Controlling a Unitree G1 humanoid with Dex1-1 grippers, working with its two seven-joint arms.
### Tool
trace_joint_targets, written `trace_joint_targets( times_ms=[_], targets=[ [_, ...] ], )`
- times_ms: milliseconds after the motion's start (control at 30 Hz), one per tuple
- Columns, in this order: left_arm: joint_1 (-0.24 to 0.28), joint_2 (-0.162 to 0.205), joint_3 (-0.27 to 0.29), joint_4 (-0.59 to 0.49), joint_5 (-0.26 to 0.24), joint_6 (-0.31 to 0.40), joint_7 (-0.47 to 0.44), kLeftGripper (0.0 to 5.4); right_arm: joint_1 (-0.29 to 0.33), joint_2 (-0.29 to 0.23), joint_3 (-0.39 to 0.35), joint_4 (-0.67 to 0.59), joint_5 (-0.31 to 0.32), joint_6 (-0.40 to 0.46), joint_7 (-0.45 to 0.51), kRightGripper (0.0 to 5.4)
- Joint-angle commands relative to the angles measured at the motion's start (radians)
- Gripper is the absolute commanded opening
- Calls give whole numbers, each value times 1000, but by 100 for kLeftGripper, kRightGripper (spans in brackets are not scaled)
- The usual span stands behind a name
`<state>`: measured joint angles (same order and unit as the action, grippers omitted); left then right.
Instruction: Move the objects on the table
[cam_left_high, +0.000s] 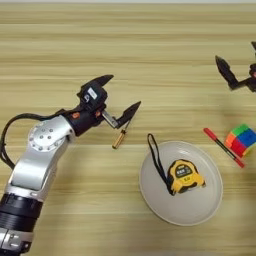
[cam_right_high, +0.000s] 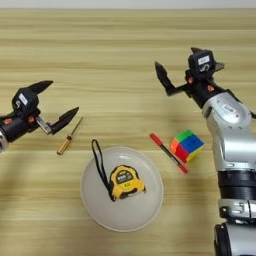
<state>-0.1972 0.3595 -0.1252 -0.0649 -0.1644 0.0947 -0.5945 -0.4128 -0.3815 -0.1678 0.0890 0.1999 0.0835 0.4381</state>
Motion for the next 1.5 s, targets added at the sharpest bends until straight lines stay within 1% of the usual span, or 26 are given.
trace_joint_targets(
  times_ms=[33,133,233,300,400,467,500,533,667,767,833,1000,1133,1200,1333,1400,1500],
  targets=[
    [-12,-28,-14,79,38,49,47,540,-7,29,-18,-55,39,-68,-6,539],
    [-12,-42,-28,153,80,54,82,540,-5,44,-11,-77,45,-94,-13,539],
    [-8,-61,-29,207,102,62,114,540,-3,55,-5,-110,52,-102,-20,539],
    [-10,-78,-19,230,106,67,142,540,-3,63,-7,-136,59,-113,-27,539],
    [-23,-113,14,290,113,74,218,540,-2,78,-17,-195,85,-115,-36,539],
    [-29,-124,21,331,131,63,259,540,-1,81,-16,-218,91,-114,-41,539],
    [-32,-123,14,357,154,45,280,540,1,82,-14,-228,95,-115,-43,539],
    [-34,-128,13,388,164,32,296,540,4,84,-10,-238,98,-116,-43,539],
    [-46,-148,21,462,182,0,343,540,24,93,-3,-246,96,-130,-42,539],
    [-54,-163,33,493,180,-19,366,540,52,119,-11,-198,81,-153,-73,539],
    [-56,-170,35,505,180,-28,373,540,70,132,-18,-155,63,-182,-96,539],
    [-53,-180,37,511,178,-40,375,540,106,177,-51,-54,-3,-256,-223,539],
    [-52,-189,39,502,178,-51,378,540,140,190,-59,-3,-56,-320,-291,539],
    [-46,-195,36,482,174,-55,372,540,171,199,-53,7,-78,-349,-308,539],
    [-42,-202,27,478,179,-53,366,540,236,219,-36,12,-97,-392,-317,539],
    [-32,-207,18,457,171,-42,348,540,260,226,-27,9,-102,-403,-319,539],
    [-14,-211,-8,425,176,-28,325,540,292,237,-13,8,-101,-410,-317,539]
  ],
)
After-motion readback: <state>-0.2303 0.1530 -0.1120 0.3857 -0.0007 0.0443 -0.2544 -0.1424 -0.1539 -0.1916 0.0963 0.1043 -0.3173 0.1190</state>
